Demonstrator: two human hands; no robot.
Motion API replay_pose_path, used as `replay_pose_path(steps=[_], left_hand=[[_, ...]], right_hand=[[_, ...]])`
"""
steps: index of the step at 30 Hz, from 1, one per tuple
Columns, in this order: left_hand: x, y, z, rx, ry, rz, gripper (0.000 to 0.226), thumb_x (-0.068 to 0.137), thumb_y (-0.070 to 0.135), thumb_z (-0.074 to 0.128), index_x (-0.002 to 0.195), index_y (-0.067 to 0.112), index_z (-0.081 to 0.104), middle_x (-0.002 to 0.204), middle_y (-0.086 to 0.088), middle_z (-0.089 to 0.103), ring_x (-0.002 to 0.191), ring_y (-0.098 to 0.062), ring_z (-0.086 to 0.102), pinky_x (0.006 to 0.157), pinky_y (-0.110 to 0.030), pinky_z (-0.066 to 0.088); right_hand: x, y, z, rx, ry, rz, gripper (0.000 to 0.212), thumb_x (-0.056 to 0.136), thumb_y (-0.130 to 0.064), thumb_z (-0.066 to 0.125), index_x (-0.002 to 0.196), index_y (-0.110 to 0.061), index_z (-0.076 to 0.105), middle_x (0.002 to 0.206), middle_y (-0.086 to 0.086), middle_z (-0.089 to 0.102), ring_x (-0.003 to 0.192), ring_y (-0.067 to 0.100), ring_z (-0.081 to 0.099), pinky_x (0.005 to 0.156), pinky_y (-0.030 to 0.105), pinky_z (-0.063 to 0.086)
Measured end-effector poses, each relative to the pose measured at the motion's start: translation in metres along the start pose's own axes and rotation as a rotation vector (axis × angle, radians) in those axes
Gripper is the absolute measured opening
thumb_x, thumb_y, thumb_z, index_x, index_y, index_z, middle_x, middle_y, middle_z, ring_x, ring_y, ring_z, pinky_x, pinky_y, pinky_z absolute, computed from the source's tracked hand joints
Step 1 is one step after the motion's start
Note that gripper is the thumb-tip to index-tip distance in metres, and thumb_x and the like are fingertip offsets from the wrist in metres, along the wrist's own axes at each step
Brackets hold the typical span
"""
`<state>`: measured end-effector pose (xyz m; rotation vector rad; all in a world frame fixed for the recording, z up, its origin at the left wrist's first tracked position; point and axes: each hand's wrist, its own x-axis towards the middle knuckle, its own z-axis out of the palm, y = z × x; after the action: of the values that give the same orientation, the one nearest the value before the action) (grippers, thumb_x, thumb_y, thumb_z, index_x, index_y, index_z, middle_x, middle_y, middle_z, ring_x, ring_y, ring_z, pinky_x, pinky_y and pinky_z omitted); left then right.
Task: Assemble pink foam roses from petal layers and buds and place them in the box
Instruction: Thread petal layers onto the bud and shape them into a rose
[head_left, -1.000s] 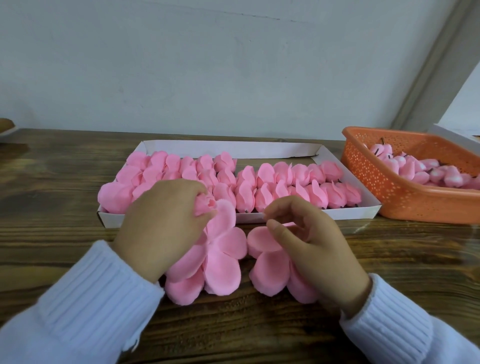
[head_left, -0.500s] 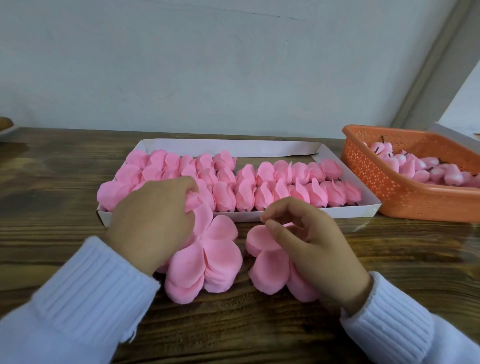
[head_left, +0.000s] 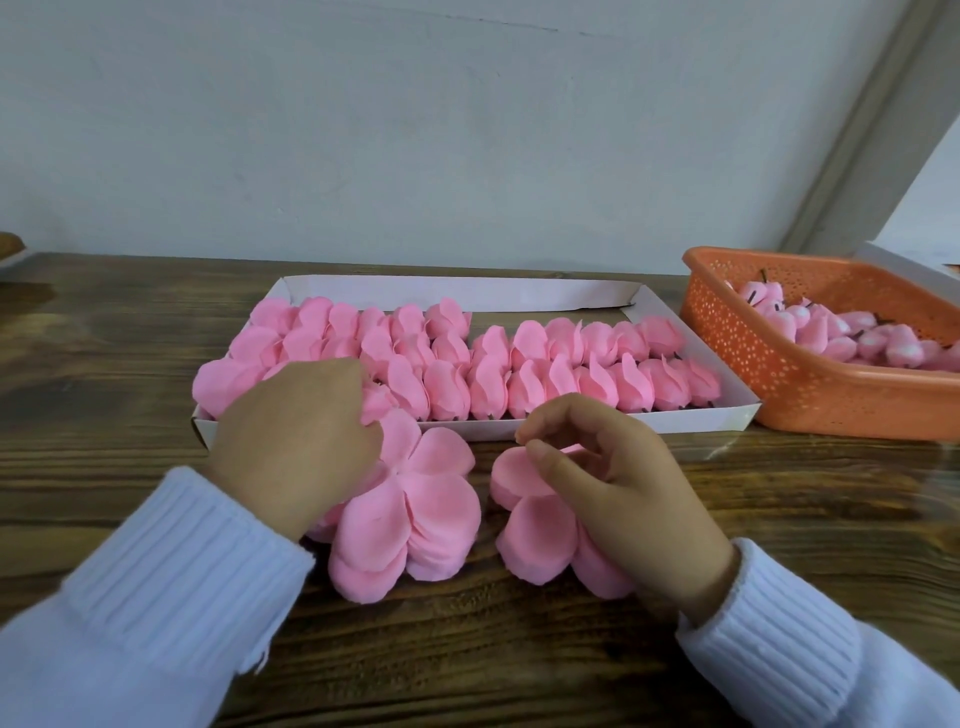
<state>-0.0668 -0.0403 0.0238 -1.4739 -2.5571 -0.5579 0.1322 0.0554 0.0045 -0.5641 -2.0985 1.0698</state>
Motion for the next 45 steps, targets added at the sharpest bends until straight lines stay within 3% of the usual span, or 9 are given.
replay_pose_path(steps=[3,8,12,14,17,23,29,40,45], left_hand=[[0.000,0.002,-0.001,-0.002,0.035,0.011,0.011,0.088,0.014,0.049,0.080,0.022,0.049,0.066,0.006,0.048,0.068,-0.024,0.053,0.052,-0.027,0.033],[0.000,0.002,-0.002,0.019,0.068,0.059,0.012,0.086,0.012,0.045,0.082,0.017,0.055,0.069,0.001,0.050,0.068,-0.026,0.054,0.065,-0.037,0.048],[-0.002,0.004,-0.005,0.104,0.061,0.091,0.008,0.084,0.017,0.051,0.081,0.022,0.046,0.072,0.002,0.048,0.069,-0.025,0.053,0.061,-0.032,0.043],[-0.002,0.003,-0.005,0.089,0.101,0.115,0.006,0.086,0.016,0.050,0.082,0.021,0.051,0.071,0.001,0.048,0.067,-0.025,0.050,0.057,-0.030,0.036],[-0.002,0.002,-0.004,0.059,0.097,0.117,0.012,0.086,0.019,0.054,0.094,0.020,0.062,0.074,-0.001,0.053,0.069,-0.026,0.053,0.060,-0.032,0.043],[-0.004,0.011,-0.003,-0.106,0.177,0.106,0.007,0.086,0.015,0.054,0.081,0.014,0.059,0.060,0.002,0.051,0.058,-0.023,0.049,0.047,-0.026,0.027],[-0.006,0.018,-0.006,-0.278,0.169,0.076,0.009,0.089,0.015,0.055,0.080,0.012,0.054,0.065,-0.001,0.054,0.063,-0.021,0.052,0.053,-0.029,0.035],[-0.018,0.037,-0.012,-0.517,0.093,0.382,0.008,0.083,0.005,0.061,0.078,0.011,0.058,0.074,0.001,0.057,0.069,-0.015,0.050,0.062,-0.032,0.040],[-0.024,0.044,-0.010,-0.659,0.027,0.478,0.011,0.085,0.011,0.064,0.079,0.018,0.059,0.079,0.000,0.065,0.069,-0.019,0.060,0.058,-0.035,0.045]], right_hand=[[0.000,0.000,0.000,-0.005,-0.004,0.002,0.012,0.080,-0.019,0.055,0.086,-0.021,0.065,0.085,-0.009,0.066,0.081,0.006,0.063,0.072,0.022,0.050],[0.000,0.001,0.000,0.004,0.011,-0.004,0.011,0.081,-0.017,0.056,0.084,-0.022,0.065,0.084,-0.010,0.067,0.079,0.003,0.062,0.071,0.017,0.046],[-0.001,0.000,0.000,0.016,0.009,-0.008,0.014,0.083,-0.012,0.057,0.083,-0.023,0.065,0.083,-0.011,0.067,0.077,0.001,0.061,0.068,0.013,0.044],[-0.001,-0.001,0.000,0.016,0.005,-0.004,0.013,0.083,-0.014,0.057,0.082,-0.024,0.065,0.082,-0.013,0.066,0.077,0.001,0.061,0.068,0.012,0.043],[-0.001,-0.001,-0.001,0.011,0.000,-0.008,0.019,0.087,-0.005,0.060,0.082,-0.023,0.065,0.082,-0.013,0.066,0.076,0.000,0.061,0.068,0.012,0.043],[-0.002,-0.001,-0.002,0.005,-0.011,-0.015,0.024,0.087,0.003,0.060,0.081,-0.020,0.066,0.081,-0.012,0.066,0.076,0.001,0.061,0.068,0.013,0.044],[-0.001,-0.001,0.000,0.028,0.011,-0.023,0.014,0.084,-0.009,0.059,0.085,-0.022,0.064,0.084,-0.011,0.067,0.079,0.002,0.062,0.069,0.014,0.045],[0.002,-0.006,0.007,-0.077,0.047,-0.097,0.035,0.081,-0.014,0.073,0.112,-0.025,0.060,0.100,-0.013,0.067,0.090,0.006,0.064,0.076,0.022,0.051],[0.006,-0.009,0.009,-0.199,0.091,-0.143,0.004,0.083,-0.016,0.066,0.081,-0.015,0.070,0.071,-0.013,0.064,0.070,-0.003,0.057,0.067,0.012,0.042]])
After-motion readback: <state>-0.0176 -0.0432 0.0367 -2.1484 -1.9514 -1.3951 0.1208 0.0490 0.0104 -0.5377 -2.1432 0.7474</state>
